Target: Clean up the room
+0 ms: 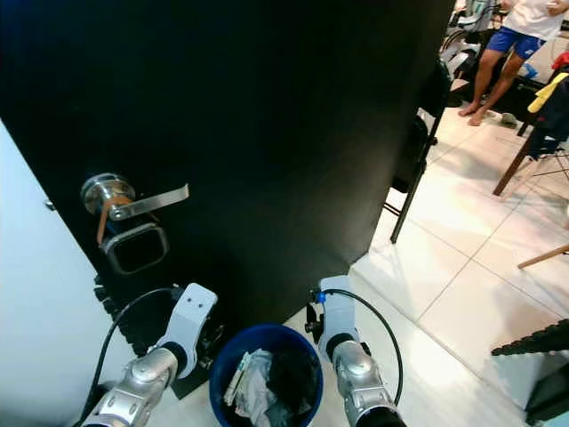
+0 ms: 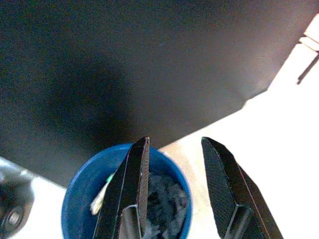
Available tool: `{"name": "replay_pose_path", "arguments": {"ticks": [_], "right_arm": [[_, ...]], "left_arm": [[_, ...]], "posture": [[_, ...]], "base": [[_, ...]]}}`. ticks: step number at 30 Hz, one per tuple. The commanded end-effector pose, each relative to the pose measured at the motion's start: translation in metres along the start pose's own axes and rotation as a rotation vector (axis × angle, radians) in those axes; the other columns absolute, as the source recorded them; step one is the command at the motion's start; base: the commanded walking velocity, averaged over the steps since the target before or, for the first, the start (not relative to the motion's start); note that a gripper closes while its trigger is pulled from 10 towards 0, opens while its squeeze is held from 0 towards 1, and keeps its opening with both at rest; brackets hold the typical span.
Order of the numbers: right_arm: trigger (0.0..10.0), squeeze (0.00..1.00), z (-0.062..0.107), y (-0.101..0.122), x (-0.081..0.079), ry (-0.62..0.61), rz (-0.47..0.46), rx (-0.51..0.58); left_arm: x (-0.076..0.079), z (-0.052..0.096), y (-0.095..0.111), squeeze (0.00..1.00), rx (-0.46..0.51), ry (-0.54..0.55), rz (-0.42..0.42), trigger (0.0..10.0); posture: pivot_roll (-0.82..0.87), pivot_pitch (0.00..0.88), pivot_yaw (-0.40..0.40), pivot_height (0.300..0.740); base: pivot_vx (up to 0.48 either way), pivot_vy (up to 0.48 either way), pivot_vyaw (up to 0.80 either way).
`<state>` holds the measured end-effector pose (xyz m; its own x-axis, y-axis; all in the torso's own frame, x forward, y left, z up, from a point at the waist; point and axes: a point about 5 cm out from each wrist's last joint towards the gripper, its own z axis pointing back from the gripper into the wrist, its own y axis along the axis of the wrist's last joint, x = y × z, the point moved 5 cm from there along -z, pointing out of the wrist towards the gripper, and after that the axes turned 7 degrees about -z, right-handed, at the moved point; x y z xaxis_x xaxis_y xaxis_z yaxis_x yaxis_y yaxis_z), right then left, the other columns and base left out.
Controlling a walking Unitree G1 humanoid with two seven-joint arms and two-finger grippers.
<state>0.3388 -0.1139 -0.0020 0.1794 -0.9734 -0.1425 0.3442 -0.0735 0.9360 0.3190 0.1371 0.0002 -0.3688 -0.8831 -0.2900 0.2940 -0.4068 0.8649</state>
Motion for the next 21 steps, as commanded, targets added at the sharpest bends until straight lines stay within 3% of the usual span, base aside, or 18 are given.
{"name": "replay_pose_path", "arguments": {"ticks": [1,9,13,21], "right_arm": [[10.0,0.00,0.005,-0.007,0.010,-0.033,-0.006,-0.018],[10.0,0.00,0.008,-0.011,0.013,-0.045,0.006,-0.032],[10.0,0.00,0.011,-0.015,0.016,-0.055,0.041,-0.054],[10.0,0.00,0.015,-0.014,0.023,-0.071,0.058,-0.051]], "left_arm": [[0.000,0.001,-0.005,0.00,-0.018,0.008,0.016,10.0],[-0.002,0.002,-0.004,0.00,-0.005,0.026,0.047,10.0],[0.002,0.001,-0.004,0.00,-0.002,0.018,0.104,10.0],[0.002,-0.001,-0.002,0.00,-0.001,0.035,0.104,10.0]], "posture": [[0.07,0.000,-0.052,0.738],[0.06,0.000,-0.059,0.738],[0.04,0.000,-0.051,0.738],[0.03,0.000,-0.053,0.738]], "base": [[0.000,0.000,-0.80],[0.000,0.000,-0.80],[0.000,0.000,-0.80],[0.000,0.000,-0.80]]}}
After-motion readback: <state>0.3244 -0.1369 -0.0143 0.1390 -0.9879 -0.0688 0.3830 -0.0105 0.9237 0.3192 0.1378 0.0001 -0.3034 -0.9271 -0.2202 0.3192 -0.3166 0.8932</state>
